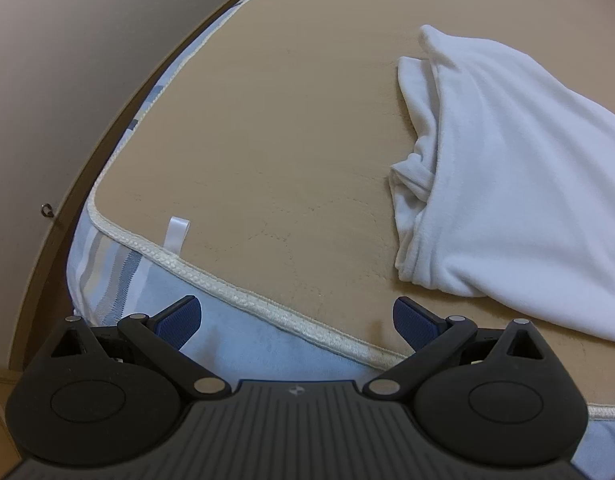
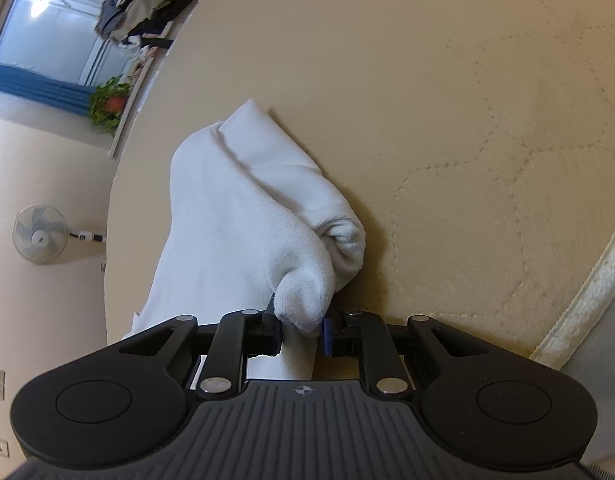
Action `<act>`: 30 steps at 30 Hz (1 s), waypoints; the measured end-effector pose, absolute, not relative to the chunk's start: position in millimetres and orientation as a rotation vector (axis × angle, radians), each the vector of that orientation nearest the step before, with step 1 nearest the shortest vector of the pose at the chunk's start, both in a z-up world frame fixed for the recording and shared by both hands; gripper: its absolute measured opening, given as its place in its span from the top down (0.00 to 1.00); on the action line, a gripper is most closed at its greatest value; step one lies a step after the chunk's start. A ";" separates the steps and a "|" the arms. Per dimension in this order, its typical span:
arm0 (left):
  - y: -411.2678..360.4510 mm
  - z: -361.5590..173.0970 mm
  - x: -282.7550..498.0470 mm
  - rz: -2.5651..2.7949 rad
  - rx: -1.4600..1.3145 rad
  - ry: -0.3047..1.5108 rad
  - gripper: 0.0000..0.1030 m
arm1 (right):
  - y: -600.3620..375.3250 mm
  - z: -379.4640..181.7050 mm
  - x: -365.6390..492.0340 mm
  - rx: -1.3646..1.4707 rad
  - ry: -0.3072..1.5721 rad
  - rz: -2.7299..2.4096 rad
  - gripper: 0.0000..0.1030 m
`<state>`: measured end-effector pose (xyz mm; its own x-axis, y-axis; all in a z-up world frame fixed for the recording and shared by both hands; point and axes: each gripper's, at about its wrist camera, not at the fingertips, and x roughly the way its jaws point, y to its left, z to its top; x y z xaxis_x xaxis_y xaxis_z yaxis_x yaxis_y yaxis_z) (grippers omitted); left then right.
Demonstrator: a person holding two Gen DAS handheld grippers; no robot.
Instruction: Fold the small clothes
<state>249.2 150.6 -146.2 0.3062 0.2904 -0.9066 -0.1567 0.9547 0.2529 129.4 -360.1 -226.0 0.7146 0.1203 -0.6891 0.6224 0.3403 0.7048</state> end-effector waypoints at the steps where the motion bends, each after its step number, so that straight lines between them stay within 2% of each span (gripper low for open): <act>1: 152.3 -148.3 250.0 0.293 0.120 1.226 0.01 | -359.1 -225.0 131.6 1.196 0.745 -0.374 0.83; 5: 160.9 -156.3 254.3 0.294 0.107 1.242 0.01 | -342.4 -205.4 147.4 1.041 0.791 -0.422 0.83; 8: 171.0 -164.9 260.7 0.311 0.113 1.259 0.01 | -315.7 -170.1 174.5 0.826 0.819 -0.469 0.84; 13: 194.3 -171.6 268.4 0.316 0.051 1.277 0.01 | -222.0 -88.8 226.7 0.282 0.685 -0.342 0.85; 16: 212.8 -169.6 269.2 0.332 -0.001 1.274 0.01 | -137.3 -60.0 248.4 0.010 0.589 -0.151 0.85; 19: 229.8 -168.1 268.2 0.348 -0.036 1.271 0.01 | -37.0 -72.3 253.5 -0.287 0.564 0.122 0.85; 22: 241.2 -167.4 264.7 0.358 -0.045 1.267 0.01 | 31.9 -120.9 241.7 -0.479 0.665 0.342 0.82; 23: 243.4 -167.7 263.7 0.360 -0.044 1.267 0.01 | 45.2 -138.3 237.3 -0.501 0.719 0.396 0.79; 26: 247.4 -168.5 261.6 0.348 -0.043 1.268 0.01 | 52.2 -160.6 226.3 -0.447 0.807 0.449 0.46; 30: 240.0 -159.6 258.3 0.294 -0.069 1.250 0.01 | 10.3 -140.5 214.7 -0.233 0.808 0.433 0.42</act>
